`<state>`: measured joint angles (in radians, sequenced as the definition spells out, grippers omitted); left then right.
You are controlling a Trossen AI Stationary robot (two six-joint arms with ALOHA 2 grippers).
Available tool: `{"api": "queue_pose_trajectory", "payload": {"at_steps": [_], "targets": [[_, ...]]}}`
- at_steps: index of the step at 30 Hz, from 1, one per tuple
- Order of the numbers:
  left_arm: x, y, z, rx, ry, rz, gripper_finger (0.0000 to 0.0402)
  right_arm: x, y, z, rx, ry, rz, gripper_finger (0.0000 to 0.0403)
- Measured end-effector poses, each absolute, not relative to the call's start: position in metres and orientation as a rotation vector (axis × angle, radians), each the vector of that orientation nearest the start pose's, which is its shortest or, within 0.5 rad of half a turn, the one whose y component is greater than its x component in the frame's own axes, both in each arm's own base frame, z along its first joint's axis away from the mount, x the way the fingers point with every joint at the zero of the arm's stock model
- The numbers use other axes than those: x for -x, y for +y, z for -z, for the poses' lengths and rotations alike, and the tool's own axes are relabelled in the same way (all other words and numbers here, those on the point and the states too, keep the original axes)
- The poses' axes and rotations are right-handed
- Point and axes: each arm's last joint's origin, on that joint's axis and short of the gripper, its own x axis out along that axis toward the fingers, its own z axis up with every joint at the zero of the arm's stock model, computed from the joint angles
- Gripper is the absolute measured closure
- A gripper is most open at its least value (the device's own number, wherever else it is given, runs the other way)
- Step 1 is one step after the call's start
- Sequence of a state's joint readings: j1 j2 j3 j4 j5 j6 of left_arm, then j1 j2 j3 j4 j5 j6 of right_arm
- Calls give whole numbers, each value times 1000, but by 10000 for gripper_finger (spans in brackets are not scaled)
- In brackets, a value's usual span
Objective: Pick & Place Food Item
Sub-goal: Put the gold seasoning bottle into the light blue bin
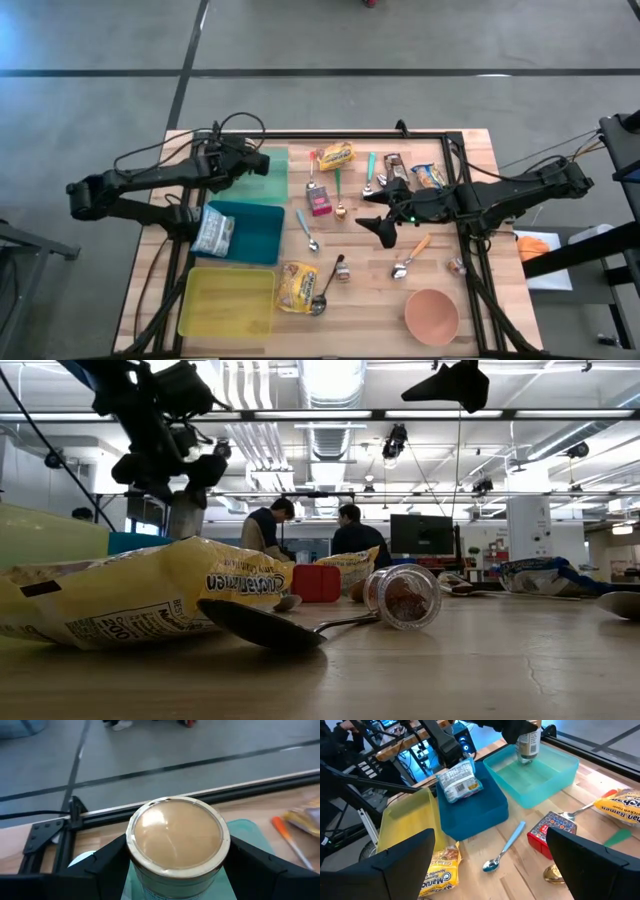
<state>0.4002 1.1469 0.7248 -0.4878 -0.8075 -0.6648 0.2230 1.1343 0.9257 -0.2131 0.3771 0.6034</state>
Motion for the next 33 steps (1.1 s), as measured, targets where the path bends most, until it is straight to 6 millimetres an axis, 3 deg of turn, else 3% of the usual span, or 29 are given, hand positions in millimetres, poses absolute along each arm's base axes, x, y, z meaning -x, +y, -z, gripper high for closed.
{"api": "queue_pose_trajectory", "payload": {"at_steps": [16,33], "targets": [[-173,112,-189,388,446,-1451,122,-243,44,-313,-480,333,265,24],[-159,116,-165,397,380,-1501,122,-243,44,-313,-477,333,264,24]]}}
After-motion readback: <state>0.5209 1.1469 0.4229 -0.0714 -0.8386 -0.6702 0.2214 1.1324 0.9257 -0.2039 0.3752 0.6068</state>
